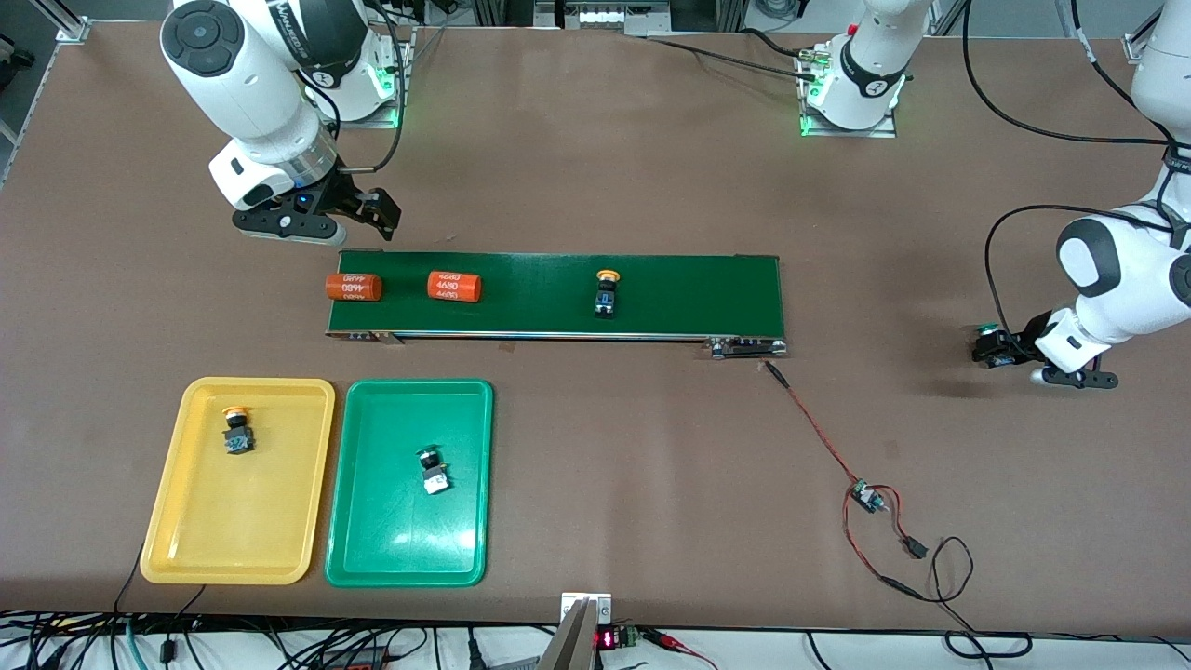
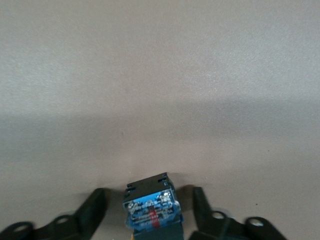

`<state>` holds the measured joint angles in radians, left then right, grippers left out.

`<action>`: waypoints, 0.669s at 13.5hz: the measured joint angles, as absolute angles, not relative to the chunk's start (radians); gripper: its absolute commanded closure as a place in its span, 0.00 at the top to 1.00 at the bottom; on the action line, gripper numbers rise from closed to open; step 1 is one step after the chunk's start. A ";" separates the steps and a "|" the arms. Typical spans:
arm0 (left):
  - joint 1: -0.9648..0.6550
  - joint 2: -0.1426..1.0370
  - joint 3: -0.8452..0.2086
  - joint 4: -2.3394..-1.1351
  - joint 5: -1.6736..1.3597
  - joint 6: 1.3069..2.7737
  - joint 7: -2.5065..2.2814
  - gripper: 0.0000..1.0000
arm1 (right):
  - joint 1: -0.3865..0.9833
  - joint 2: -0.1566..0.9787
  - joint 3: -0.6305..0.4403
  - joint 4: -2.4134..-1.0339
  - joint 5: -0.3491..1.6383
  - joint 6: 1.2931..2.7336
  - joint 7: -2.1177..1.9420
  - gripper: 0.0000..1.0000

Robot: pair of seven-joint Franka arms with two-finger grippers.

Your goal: Sort buttons by color to trays

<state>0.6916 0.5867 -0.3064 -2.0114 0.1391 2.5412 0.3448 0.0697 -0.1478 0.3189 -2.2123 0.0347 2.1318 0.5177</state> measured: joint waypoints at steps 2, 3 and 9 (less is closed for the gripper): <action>0.689 0.569 -0.312 -2.020 0.139 2.529 0.345 0.00 | 0.069 -0.142 0.348 -2.231 0.035 2.195 0.562 1.00; 0.683 0.562 -0.314 -2.021 0.139 2.519 0.345 0.00 | 0.069 -0.135 0.366 -2.237 0.035 2.212 0.578 1.00; 0.638 0.497 -0.321 -2.016 0.139 2.390 0.348 0.00 | 0.070 -0.045 0.434 -2.243 -0.049 2.281 0.651 1.00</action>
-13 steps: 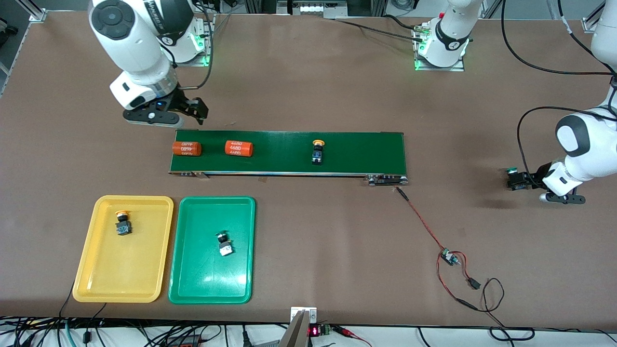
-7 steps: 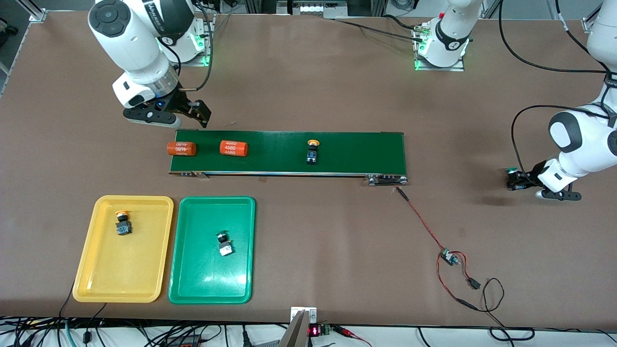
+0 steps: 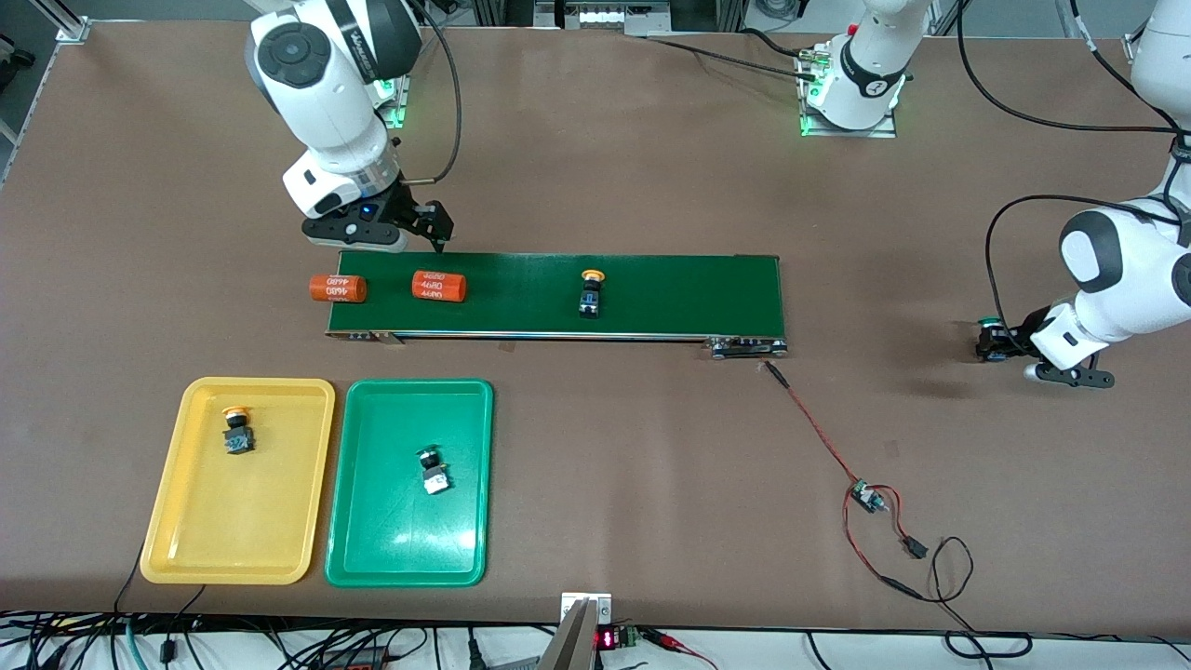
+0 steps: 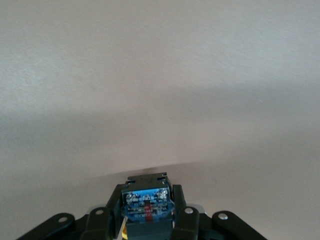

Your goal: Sort buttons by color to trays

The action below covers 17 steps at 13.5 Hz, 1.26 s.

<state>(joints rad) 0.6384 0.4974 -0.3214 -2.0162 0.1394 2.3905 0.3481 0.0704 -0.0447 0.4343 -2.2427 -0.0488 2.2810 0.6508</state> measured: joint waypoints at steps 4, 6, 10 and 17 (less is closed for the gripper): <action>0.513 0.408 -0.328 -2.015 0.139 2.253 0.321 0.00 | 0.080 0.015 0.457 -2.241 -0.107 2.299 0.724 1.00; 0.422 0.379 -0.332 -2.016 0.139 2.208 0.255 0.00 | 0.092 0.034 0.459 -2.241 -0.109 2.298 0.732 1.00; 0.223 0.340 -0.340 -2.017 0.121 2.171 0.186 0.00 | 0.125 0.091 0.460 -2.212 -0.149 2.302 0.771 1.00; 0.024 0.333 -0.343 -2.017 0.038 2.167 0.017 0.00 | 0.153 0.220 0.460 -2.100 -0.175 2.307 0.779 1.00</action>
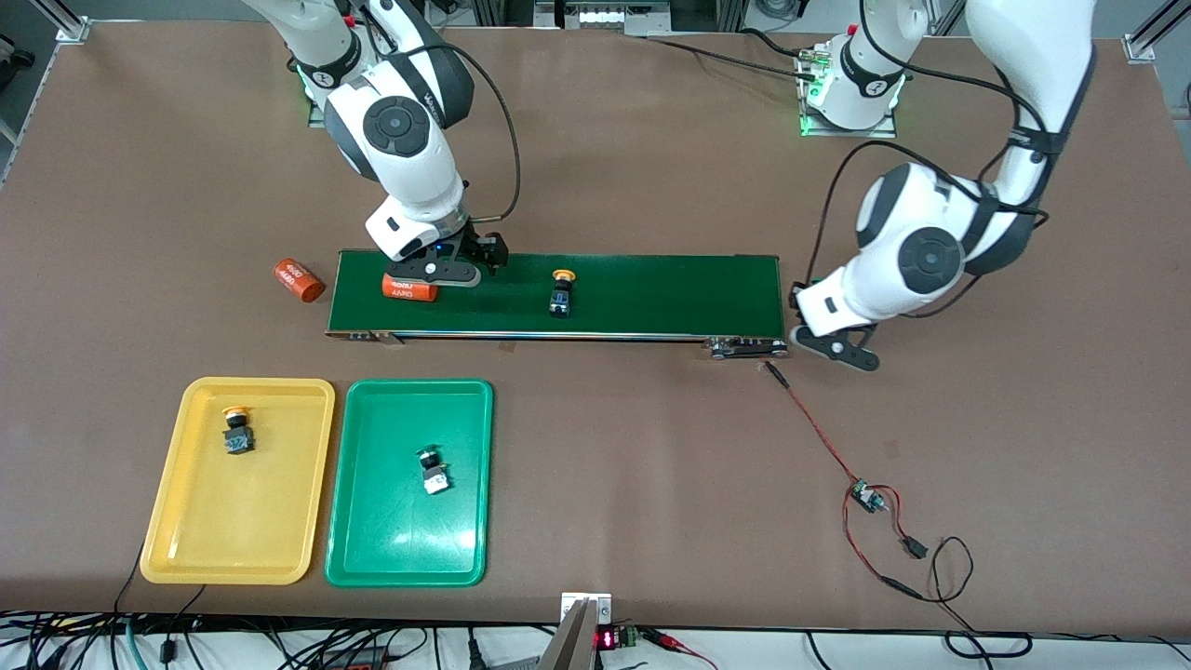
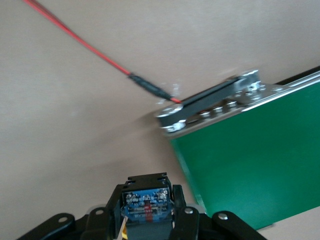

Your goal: Sort buttons by color to trays

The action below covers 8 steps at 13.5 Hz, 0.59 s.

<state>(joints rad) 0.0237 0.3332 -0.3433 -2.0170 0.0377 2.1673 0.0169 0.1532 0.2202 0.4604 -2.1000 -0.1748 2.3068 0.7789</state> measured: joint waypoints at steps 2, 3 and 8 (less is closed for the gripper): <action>-0.025 0.333 -0.343 -2.017 0.006 2.168 -0.042 0.00 | 0.157 0.236 0.460 -2.085 -0.176 2.307 0.780 1.00; -0.047 0.333 -0.343 -2.017 -0.031 2.171 -0.059 0.00 | 0.158 0.240 0.460 -2.079 -0.177 2.307 0.780 1.00; -0.105 0.350 -0.341 -2.019 -0.088 2.216 -0.200 0.00 | 0.158 0.243 0.460 -2.076 -0.180 2.307 0.781 1.00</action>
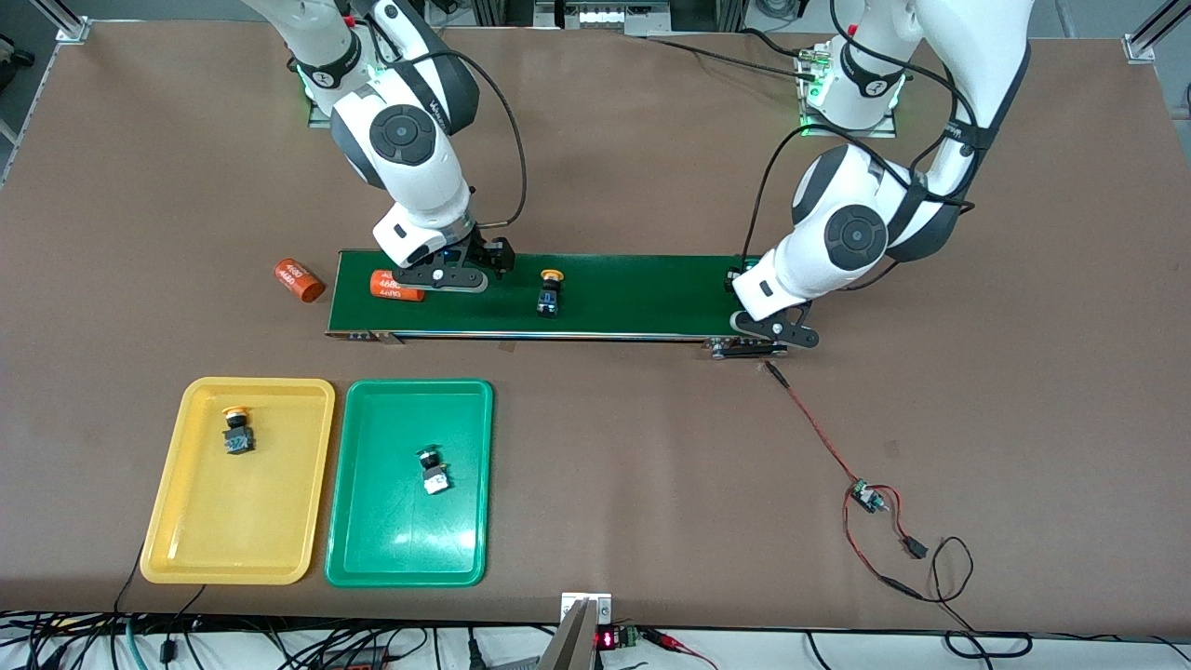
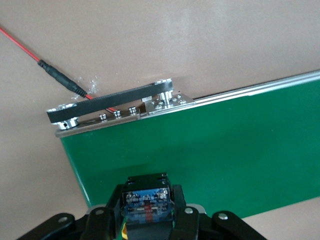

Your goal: Sort buttons by color to trays

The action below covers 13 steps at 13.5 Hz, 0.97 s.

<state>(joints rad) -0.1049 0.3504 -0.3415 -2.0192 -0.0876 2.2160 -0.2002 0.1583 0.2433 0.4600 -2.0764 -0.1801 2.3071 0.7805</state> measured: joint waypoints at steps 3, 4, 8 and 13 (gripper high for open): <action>-0.106 0.368 -0.339 -2.019 -0.088 2.233 -0.217 0.00 | 0.158 0.243 0.460 -2.076 -0.180 2.307 0.781 1.00; -0.106 0.373 -0.338 -2.019 -0.088 2.241 -0.217 0.00 | 0.158 0.243 0.460 -2.076 -0.181 2.307 0.781 1.00; -0.106 0.396 -0.336 -2.019 -0.088 2.281 -0.217 0.03 | 0.158 0.243 0.460 -2.075 -0.181 2.307 0.781 1.00; -0.106 0.414 -0.334 -2.019 -0.088 2.291 -0.217 0.83 | 0.159 0.259 0.460 -2.075 -0.194 2.321 0.781 1.00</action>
